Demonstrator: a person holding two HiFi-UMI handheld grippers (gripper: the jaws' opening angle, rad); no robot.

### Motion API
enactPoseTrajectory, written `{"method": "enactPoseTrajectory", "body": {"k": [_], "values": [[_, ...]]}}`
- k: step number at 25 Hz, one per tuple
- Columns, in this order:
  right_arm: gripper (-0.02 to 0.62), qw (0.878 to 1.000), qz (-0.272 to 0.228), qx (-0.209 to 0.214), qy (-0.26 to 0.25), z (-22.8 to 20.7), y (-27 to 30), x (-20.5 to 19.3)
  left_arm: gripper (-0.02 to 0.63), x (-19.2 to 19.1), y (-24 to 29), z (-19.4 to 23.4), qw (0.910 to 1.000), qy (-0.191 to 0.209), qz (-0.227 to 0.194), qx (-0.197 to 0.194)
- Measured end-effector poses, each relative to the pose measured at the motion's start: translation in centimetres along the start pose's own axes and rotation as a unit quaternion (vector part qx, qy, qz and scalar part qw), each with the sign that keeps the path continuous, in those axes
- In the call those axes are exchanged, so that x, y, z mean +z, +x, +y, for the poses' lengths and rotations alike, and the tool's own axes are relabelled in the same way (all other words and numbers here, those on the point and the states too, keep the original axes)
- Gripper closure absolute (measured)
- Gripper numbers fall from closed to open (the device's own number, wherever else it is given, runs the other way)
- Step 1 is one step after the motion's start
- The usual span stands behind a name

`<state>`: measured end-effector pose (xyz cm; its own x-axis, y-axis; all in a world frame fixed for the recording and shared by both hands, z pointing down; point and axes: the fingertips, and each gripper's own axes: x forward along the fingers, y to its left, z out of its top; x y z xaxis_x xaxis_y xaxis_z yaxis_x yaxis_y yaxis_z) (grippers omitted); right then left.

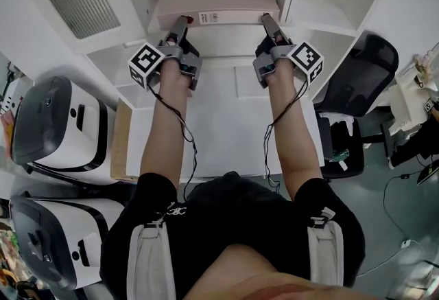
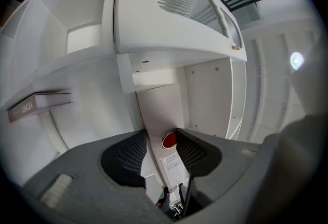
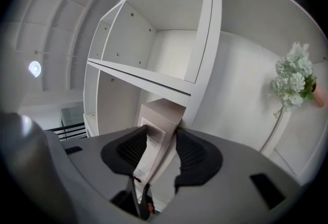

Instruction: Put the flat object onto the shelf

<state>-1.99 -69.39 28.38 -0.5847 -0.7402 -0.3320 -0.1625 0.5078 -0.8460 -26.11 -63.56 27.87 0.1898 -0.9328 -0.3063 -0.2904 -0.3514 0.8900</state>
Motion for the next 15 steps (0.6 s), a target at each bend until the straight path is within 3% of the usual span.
{"method": "enactPoseTrajectory", "body": {"k": [7, 11, 15], "values": [[0.448, 1.0, -0.006, -0.018, 0.001, -0.33, 0.2, 0.02, 0.445, 0.03, 0.09, 0.34, 0.9999, 0.011, 0.003, 0.002], [0.438, 1.0, -0.002, -0.002, -0.004, -0.13, 0.22, -0.1, 0.506, -0.03, -0.08, 0.9, 0.9999, 0.014, 0.003, 0.006], [0.428, 0.999, -0.021, -0.016, -0.041, 0.06, -0.49, 0.33, 0.502, 0.02, -0.49, 0.74, 0.9999, 0.009, -0.008, -0.001]]}}
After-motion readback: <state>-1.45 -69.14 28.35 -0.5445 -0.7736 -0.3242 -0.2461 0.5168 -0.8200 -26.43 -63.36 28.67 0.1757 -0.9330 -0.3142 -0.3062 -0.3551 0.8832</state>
